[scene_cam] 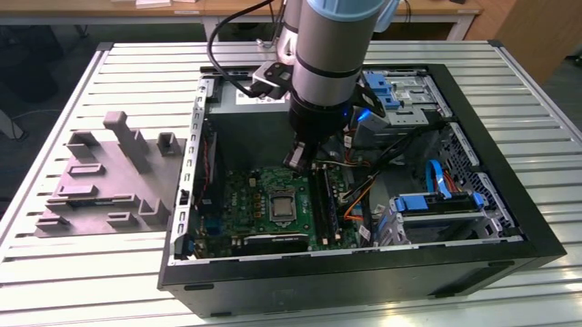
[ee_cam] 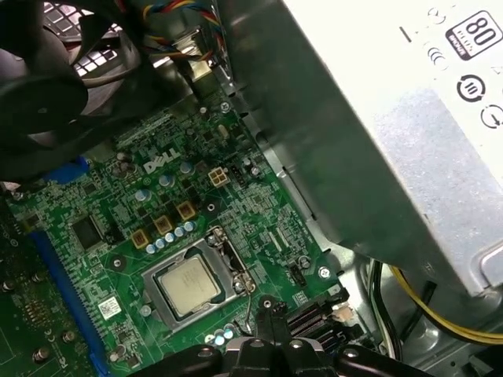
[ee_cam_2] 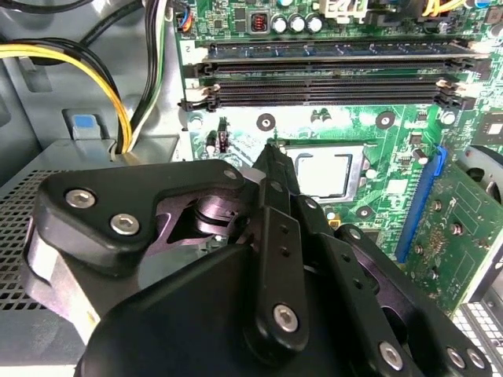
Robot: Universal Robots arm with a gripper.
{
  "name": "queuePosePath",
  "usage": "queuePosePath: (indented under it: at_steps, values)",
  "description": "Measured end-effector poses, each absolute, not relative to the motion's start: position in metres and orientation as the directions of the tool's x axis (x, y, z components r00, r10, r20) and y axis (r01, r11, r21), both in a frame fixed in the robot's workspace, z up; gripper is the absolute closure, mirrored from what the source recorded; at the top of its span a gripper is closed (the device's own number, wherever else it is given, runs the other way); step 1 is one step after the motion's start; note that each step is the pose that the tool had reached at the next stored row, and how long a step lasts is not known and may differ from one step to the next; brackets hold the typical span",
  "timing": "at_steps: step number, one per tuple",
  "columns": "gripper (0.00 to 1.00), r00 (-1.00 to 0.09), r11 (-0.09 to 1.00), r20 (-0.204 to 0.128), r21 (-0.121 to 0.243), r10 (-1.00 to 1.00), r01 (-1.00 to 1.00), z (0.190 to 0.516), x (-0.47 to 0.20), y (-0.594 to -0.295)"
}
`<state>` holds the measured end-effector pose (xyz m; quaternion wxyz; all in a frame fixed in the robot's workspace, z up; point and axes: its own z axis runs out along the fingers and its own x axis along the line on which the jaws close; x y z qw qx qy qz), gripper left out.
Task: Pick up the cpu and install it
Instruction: 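Install the first cpu locking lever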
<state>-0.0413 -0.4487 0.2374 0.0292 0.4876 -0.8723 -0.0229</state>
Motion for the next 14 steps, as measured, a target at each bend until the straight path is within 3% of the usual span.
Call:
queuePosePath:
  at_steps: [14]
  values:
    - [0.89, -0.518, 0.519, 0.028, 0.067, -0.855, -0.852, 0.2374, -0.0420, -0.4535]
